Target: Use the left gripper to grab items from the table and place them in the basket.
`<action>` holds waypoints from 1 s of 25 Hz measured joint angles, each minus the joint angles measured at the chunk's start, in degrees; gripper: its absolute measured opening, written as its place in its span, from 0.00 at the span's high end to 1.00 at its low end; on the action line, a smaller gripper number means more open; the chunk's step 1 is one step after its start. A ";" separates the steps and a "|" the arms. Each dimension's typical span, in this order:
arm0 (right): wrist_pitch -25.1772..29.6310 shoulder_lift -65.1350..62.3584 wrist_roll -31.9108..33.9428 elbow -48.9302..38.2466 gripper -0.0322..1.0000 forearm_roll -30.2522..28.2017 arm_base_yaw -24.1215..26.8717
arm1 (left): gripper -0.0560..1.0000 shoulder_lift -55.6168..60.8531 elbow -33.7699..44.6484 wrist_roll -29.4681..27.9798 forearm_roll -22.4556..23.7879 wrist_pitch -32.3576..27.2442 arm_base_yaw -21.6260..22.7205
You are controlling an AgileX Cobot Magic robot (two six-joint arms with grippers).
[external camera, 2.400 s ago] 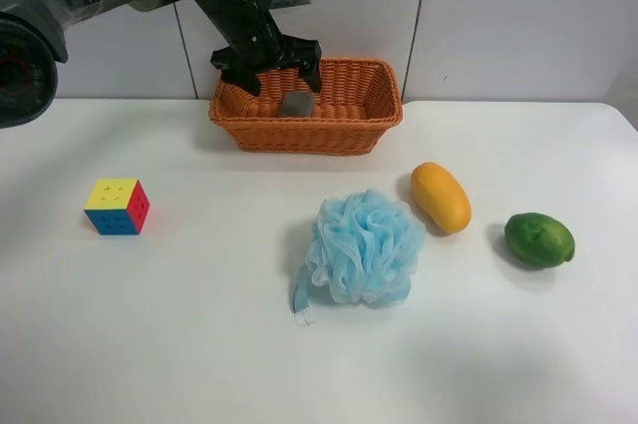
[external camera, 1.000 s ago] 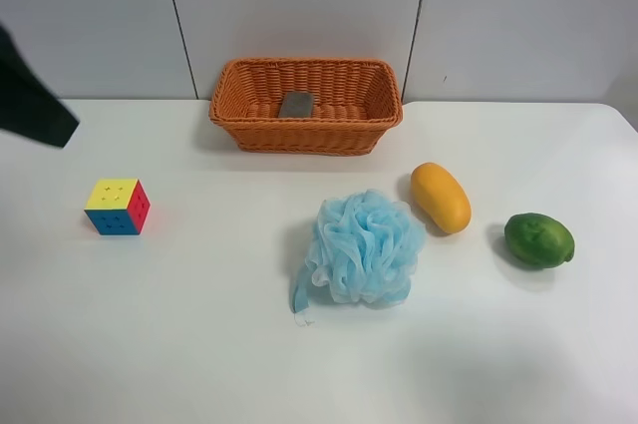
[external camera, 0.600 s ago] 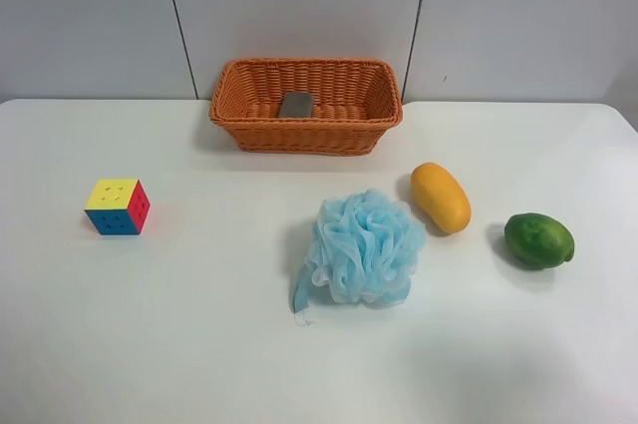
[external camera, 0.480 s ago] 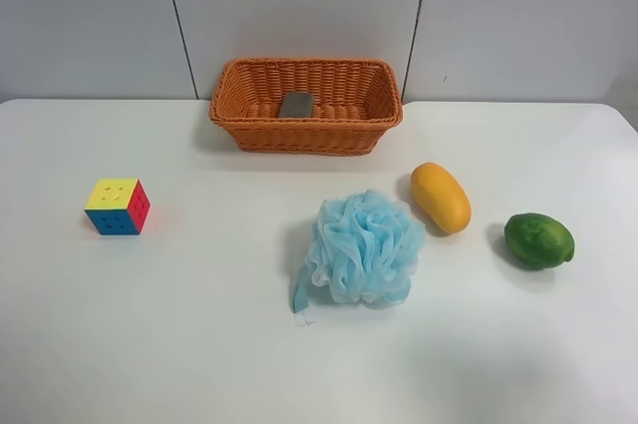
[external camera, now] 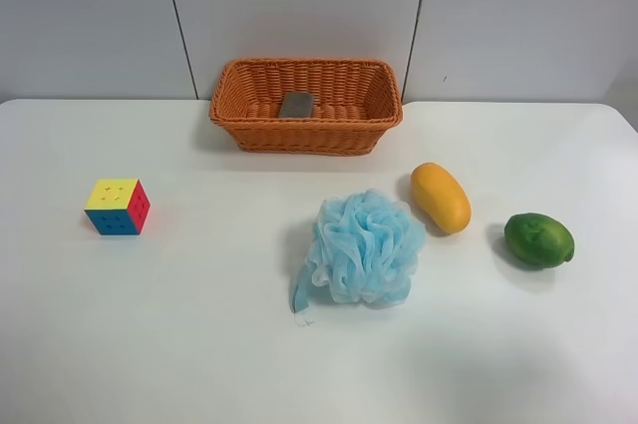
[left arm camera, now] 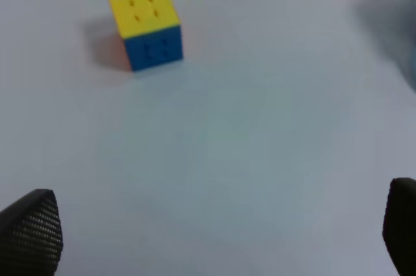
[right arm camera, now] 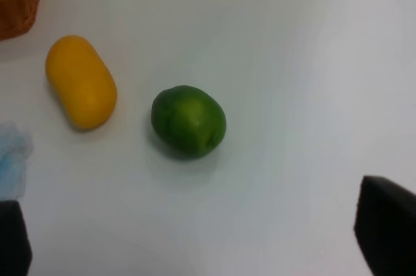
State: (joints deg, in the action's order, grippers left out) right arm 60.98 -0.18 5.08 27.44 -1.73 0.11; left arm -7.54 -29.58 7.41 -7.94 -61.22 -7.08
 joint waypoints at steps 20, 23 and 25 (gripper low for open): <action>0.00 0.00 0.00 0.00 0.01 0.00 0.00 | 0.01 7.83 0.30 -0.19 0.67 0.06 4.68; 0.00 0.00 0.00 0.00 0.01 0.00 0.00 | 0.01 7.83 0.30 -0.19 0.67 0.06 4.68; 0.00 0.00 0.00 0.00 0.01 0.00 0.00 | 0.01 7.83 0.30 -0.19 0.67 0.06 4.68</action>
State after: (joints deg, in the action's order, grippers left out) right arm 60.98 -0.18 5.08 27.44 -1.73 0.11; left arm 0.28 -29.29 7.22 -7.27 -61.16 -2.41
